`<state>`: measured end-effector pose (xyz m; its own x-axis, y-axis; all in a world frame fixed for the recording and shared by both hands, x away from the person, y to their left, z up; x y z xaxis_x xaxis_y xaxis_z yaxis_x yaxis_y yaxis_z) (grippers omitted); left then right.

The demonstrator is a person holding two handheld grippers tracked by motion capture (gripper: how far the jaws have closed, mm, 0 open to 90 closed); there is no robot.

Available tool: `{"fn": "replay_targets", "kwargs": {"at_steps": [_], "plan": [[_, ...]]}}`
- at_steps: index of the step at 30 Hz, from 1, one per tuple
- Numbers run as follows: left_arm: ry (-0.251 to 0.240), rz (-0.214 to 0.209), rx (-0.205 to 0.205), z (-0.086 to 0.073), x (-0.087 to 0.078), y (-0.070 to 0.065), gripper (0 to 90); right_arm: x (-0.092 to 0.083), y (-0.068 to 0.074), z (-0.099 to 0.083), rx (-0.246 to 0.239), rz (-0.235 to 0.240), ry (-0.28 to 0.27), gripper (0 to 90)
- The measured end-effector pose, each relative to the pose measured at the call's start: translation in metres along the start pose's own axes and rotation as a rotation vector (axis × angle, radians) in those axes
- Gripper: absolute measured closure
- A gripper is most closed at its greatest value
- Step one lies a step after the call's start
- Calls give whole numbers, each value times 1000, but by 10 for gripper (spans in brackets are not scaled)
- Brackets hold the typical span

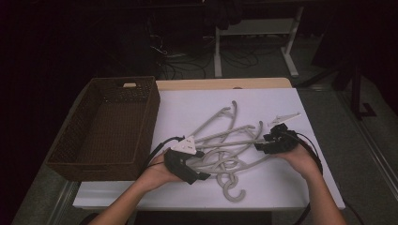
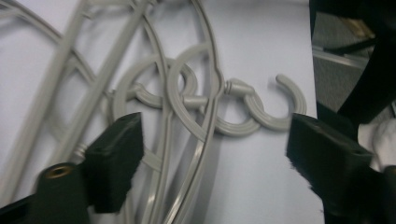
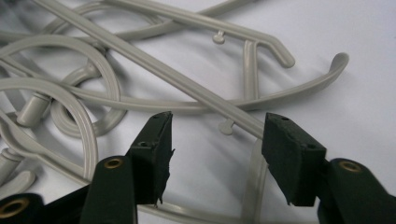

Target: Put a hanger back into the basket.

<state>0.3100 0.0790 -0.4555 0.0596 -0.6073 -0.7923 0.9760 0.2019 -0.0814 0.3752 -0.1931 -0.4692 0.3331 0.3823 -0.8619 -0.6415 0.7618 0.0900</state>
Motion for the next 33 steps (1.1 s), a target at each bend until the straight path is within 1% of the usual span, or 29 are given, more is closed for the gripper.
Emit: {"fn": "replay_targets", "kwargs": {"at_steps": [4, 5, 8, 13, 16, 19, 21, 25, 27, 29, 33], "plan": [[45, 9, 24, -1, 13, 1, 362, -2, 1, 1, 3, 8, -15, 391], [55, 13, 25, -1, 16, 2, 385, -2, 1, 1, 2, 9, -15, 388], [87, 21, 38, -2, 22, 2, 438, -1, 3, 2, -8, 12, -16, 377], [144, 35, 63, -5, 32, 0, 519, -2, 5, 3, -10, 19, -25, 371], [179, 53, 79, -6, 37, -1, 571, -3, 4, 3, -13, 20, -33, 371], [195, 85, 84, -6, 38, 0, 616, -4, 4, 3, -12, 23, -39, 371], [214, 105, 103, -6, 39, 0, 631, -4, 5, 3, -13, 24, -41, 367], [240, 122, 111, -6, 43, -1, 671, -5, 5, 4, -16, 25, -45, 366], [264, 133, 120, -7, 45, -1, 691, -5, 6, 5, -16, 27, -49, 366], [273, 144, 115, -6, 45, 1, 718, -6, 6, 5, -13, 28, -54, 366], [278, 141, 124, -6, 45, 1, 736, -6, 7, 6, -15, 32, -59, 366]]}}
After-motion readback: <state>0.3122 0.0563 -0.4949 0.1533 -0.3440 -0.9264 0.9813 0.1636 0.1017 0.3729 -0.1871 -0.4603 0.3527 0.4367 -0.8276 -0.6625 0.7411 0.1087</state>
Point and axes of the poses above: each handheld gripper's, and its own axes: x roughly forward along the jaws, z roughly out of its top, y roughly to its left, the point moved 6 cm from there along x, roughly forward along the jaws, and after that the axes turned 11 degrees about y, right-handed, at the moved point
